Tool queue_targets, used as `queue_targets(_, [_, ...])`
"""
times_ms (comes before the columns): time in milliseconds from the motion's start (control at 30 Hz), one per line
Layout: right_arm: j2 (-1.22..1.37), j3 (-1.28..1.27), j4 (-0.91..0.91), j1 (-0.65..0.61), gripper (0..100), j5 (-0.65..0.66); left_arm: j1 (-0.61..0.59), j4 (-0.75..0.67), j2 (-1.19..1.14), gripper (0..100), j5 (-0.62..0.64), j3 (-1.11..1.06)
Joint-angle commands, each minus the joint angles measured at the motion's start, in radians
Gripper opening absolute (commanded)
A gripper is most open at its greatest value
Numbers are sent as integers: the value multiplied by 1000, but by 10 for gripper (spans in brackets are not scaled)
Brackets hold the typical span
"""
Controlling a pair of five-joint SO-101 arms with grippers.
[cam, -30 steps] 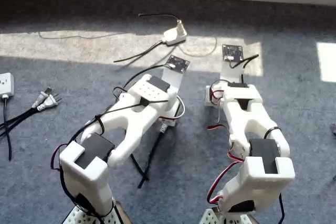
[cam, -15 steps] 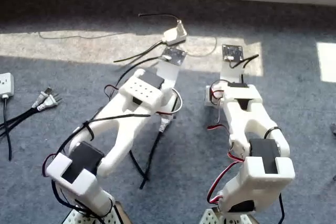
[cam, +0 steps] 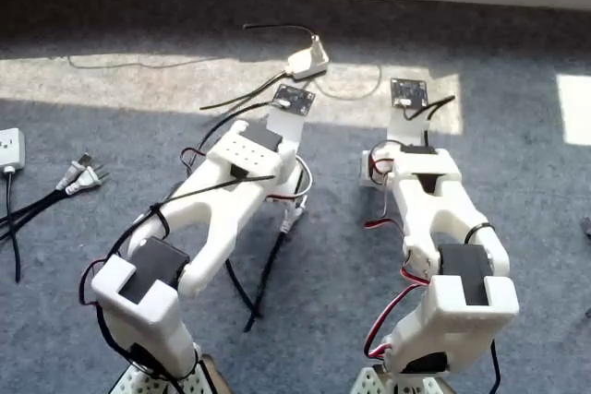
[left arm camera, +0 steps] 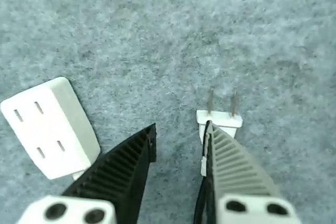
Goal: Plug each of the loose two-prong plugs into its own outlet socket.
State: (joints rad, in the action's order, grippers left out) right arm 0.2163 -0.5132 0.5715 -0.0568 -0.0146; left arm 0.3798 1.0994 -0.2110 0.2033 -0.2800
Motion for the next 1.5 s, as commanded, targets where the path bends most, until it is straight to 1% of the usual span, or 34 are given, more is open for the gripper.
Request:
queue_targets(0, [2, 50, 2, -1, 9, 14, 53, -35, -30, 175, 8, 27])
queue_targets(467, [2, 50, 2, -1, 9, 14, 67, -44, -33, 175, 11, 25])
queue_targets(1000, [2, 50, 2, -1, 9, 14, -127, -43, -35, 175, 0, 25])
queue_targets(1067, [2, 50, 2, -1, 9, 14, -147, -46, -33, 175, -28, 27])
queue_targets(1133, [2, 50, 2, -1, 9, 14, -160, -51, -33, 175, -57, 27])
queue_targets(1467, [4, 50, 2, -1, 9, 14, -176, -41, -10, 175, -54, 74])
